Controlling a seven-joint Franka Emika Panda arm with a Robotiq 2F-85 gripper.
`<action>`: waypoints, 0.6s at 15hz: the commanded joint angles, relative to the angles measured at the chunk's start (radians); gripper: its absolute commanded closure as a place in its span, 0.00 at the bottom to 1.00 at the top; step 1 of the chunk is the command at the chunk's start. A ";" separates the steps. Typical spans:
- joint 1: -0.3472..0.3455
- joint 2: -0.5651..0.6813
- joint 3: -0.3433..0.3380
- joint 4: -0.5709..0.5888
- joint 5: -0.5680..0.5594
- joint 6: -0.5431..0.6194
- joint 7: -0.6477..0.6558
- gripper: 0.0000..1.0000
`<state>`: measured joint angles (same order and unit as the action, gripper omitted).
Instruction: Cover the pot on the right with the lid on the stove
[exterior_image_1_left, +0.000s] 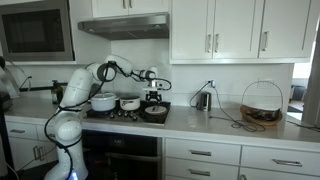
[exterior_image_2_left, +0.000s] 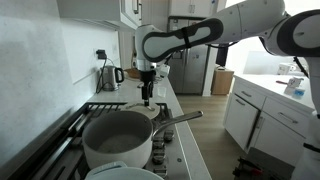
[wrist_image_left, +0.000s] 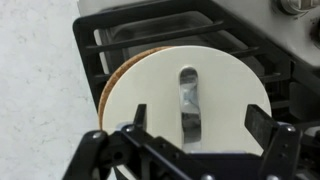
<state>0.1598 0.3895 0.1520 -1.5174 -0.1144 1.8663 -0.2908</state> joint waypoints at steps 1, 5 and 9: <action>0.010 0.061 0.002 0.064 -0.018 0.026 -0.020 0.00; 0.013 0.113 -0.004 0.109 -0.029 0.050 -0.027 0.00; 0.016 0.165 -0.012 0.168 -0.064 0.053 -0.027 0.00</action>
<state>0.1678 0.5083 0.1497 -1.4184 -0.1505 1.9199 -0.2929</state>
